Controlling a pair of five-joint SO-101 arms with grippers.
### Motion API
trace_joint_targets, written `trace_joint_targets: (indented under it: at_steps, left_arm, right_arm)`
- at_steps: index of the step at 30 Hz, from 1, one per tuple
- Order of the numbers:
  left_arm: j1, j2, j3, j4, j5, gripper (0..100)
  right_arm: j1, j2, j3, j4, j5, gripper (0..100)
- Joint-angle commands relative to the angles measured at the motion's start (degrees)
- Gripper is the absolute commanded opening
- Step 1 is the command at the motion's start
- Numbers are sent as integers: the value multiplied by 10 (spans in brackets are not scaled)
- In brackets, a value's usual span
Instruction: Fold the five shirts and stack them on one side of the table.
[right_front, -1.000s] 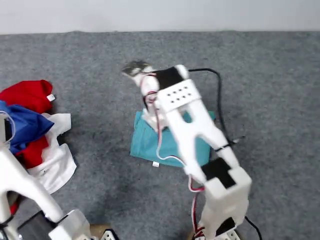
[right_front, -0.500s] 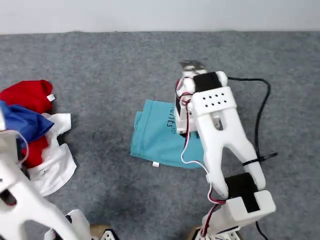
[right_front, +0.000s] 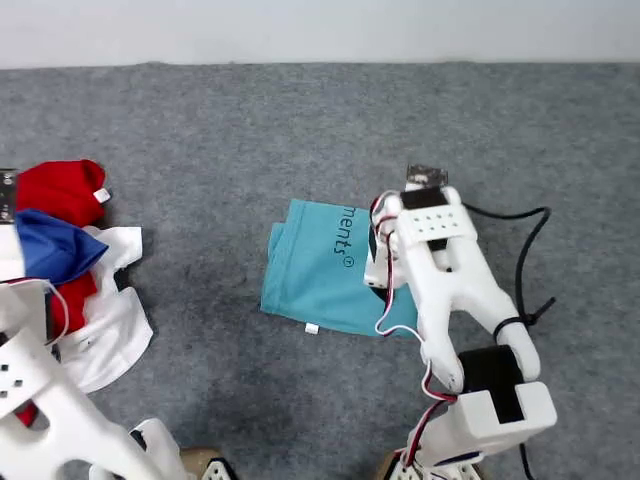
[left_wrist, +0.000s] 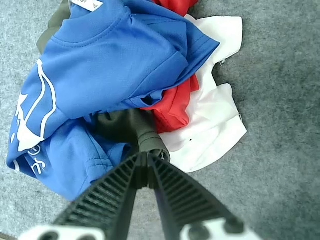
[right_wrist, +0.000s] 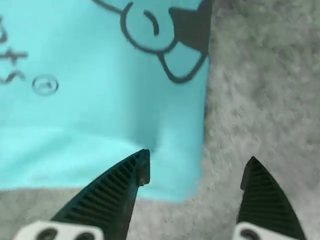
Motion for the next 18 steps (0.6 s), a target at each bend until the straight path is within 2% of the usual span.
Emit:
trace_joint_targets:
  at_steps: [1, 6, 12, 14, 18]
  left_arm:
    - [3, -12, -3, -3, -10, 17]
    - [3, -12, -3, -3, -10, 17]
    - [3, -12, -2, -3, -10, 17]
    - [3, -12, -2, -3, -10, 17]
    - [4, -11, 1, -3, -10, 17]
  right_arm:
    - [1, -31, 37, -81, -13, 297]
    - [-17, -13, 82, -157, -16, 296]
    - [-23, 67, 82, -160, -17, 283]
    - [-23, 78, 69, -143, -15, 215]
    - [-22, 80, 47, -117, -11, 0]
